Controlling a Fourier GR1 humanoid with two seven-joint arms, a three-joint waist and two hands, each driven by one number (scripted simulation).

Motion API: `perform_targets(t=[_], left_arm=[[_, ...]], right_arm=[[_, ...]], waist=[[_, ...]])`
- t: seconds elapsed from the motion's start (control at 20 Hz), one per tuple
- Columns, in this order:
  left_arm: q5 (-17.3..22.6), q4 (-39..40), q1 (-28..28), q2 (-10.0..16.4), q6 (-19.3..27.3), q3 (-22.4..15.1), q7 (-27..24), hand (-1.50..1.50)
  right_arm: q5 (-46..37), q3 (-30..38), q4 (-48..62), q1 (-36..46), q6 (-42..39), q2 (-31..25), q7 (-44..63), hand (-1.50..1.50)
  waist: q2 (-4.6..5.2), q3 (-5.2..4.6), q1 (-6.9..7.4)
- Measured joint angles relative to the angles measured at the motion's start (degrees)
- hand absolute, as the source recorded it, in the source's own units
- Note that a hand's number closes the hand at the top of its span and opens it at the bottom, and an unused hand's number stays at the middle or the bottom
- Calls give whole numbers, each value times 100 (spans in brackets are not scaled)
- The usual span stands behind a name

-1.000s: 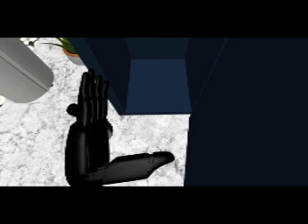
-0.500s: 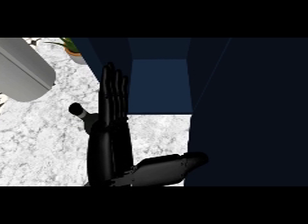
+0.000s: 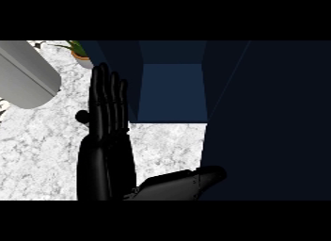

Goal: Pick up the wine, place it into the cabinet and close the cabinet

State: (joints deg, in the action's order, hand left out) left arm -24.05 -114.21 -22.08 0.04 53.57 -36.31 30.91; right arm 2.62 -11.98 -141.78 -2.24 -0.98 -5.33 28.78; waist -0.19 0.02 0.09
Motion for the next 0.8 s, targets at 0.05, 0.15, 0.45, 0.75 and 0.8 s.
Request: perform_targets(t=[0.05, 0.15, 0.45, 0.75, 0.8], left_arm=[[-15, -10, 61, 0, 7, 16, -21, -150], [-221, -116, 131, 0, -42, 56, 161, -150], [-735, -576, 584, 15, -199, 98, 452, -150], [-749, -1031, 1039, 175, -384, 356, 513, -150], [-759, -1108, 1112, 187, -418, 393, 522, -150]], right_arm=[[-16, -8, -21, 7, 5, -2, 39, -150], [-12, 77, -22, 23, -19, -6, 50, -150], [-91, -59, -70, 142, 103, 37, 260, -150], [-117, -38, -82, 80, 95, 10, 206, -150], [-117, -35, -88, 131, 112, 3, 286, -150]], waist=[[1, -1, -6], [2, -1, -6], [1, 0, -6], [6, -2, -18], [6, -2, -17]])
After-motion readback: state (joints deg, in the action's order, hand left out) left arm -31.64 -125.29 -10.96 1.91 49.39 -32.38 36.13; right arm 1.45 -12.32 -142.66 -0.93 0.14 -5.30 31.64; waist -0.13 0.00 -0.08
